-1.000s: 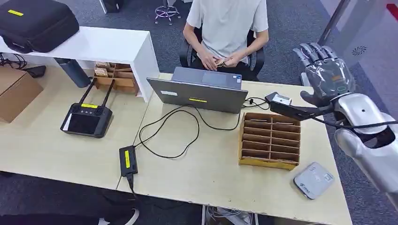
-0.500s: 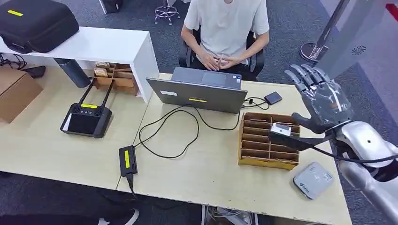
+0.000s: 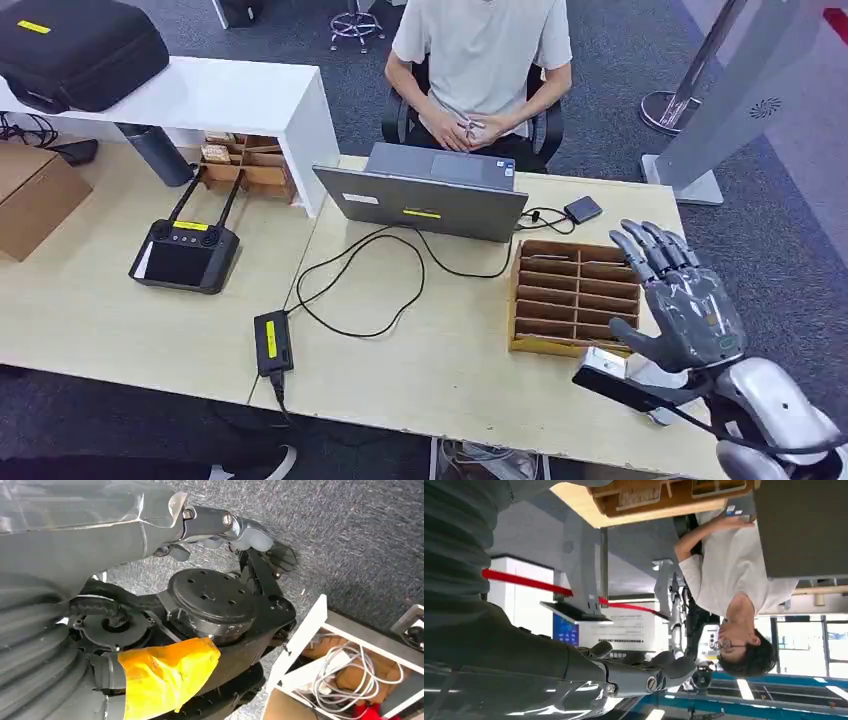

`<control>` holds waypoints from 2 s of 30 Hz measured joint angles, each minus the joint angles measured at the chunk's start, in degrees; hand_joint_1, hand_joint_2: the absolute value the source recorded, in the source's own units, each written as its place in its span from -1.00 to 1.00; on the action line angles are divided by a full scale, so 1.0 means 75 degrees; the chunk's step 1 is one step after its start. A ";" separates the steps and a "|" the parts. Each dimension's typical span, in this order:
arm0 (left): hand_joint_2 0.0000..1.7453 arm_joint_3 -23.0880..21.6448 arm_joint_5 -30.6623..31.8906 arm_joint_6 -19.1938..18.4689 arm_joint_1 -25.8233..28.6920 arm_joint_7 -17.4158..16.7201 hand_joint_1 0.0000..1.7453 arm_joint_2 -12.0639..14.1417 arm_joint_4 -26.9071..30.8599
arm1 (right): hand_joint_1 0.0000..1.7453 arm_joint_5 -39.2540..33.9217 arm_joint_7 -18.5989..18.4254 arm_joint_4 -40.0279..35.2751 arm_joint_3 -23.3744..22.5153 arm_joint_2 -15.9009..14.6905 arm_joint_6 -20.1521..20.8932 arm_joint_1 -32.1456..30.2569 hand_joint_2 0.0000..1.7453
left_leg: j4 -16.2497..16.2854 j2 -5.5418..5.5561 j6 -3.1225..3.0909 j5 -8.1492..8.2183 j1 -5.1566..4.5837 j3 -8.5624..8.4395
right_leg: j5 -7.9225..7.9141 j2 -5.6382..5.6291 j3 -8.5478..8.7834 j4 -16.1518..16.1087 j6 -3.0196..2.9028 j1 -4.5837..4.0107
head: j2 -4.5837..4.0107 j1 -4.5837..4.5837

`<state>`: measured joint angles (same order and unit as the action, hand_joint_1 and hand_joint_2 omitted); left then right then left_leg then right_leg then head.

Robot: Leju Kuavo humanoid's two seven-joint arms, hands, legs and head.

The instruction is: Pass the card to the sensor for recognition and then transmit it.

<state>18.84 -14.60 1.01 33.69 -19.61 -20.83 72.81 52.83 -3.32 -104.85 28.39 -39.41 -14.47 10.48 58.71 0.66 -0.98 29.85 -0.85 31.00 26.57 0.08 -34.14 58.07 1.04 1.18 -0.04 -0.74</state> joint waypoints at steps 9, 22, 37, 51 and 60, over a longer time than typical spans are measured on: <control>1.00 -0.0268 -0.0335 0.0472 0.0151 -0.0044 -1.00 -0.0006 0.0341 | -1.00 0.0064 0.0044 -0.0419 -0.0635 0.0929 -0.0463 -0.1630 1.00 | -0.0002 -0.0002 0.0003 0.0001 0.0010 -0.0003 | 0.0003 -0.0003 0.0000 0.0001 -0.0004 -0.0009 | 0.0000 0.0000; 1.00 -0.0411 -0.0731 0.0909 0.0159 -0.0052 -1.00 -0.0006 0.0478 | -1.00 0.0262 -0.0111 -0.0451 -0.0824 0.1955 -0.1148 -0.2582 1.00 | -0.0002 -0.0009 0.0006 0.0003 0.0011 -0.0006 | 0.0004 -0.0013 0.0000 0.0001 -0.0005 -0.0010 | 0.0000 0.0000; 1.00 -0.0411 -0.0932 0.1125 0.0069 -0.0050 -1.00 -0.0006 0.0478 | -1.00 0.0519 -0.0192 0.0394 -0.0824 0.2419 -0.1355 -0.2485 1.00 | -0.0002 -0.0010 0.0006 0.0003 0.0012 -0.0006 | 0.0004 -0.0012 0.0001 0.0002 -0.0005 -0.0010 | 0.0000 0.0000; 1.00 -0.0257 -0.0659 0.0799 -0.0077 -0.0050 -1.00 -0.0003 0.0452 | -1.00 0.2093 -0.0108 0.1452 -0.0839 0.2343 -0.1477 -0.1813 1.00 | -0.0002 -0.0014 0.0006 0.0002 0.0010 -0.0006 | 0.0003 -0.0013 0.0002 0.0001 -0.0005 -0.0009 | 0.0000 0.0000; 1.00 0.0120 -0.0335 0.0428 -0.0310 0.0032 -1.00 0.0000 0.0166 | -1.00 0.2809 -0.0082 0.2390 -0.0853 0.1591 -0.1501 -0.0874 1.00 | 0.0000 -0.0014 0.0006 0.0002 0.0008 -0.0008 | 0.0001 -0.0012 0.0004 0.0001 -0.0005 -0.0008 | 0.0000 0.0000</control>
<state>19.74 -17.11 4.22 31.36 -19.36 -20.83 74.05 73.90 -3.93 -86.92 21.99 -27.48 -25.73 3.92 58.71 0.55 -0.94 29.87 -0.79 30.94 26.58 -0.01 -34.11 58.08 1.01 1.12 -0.04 -0.74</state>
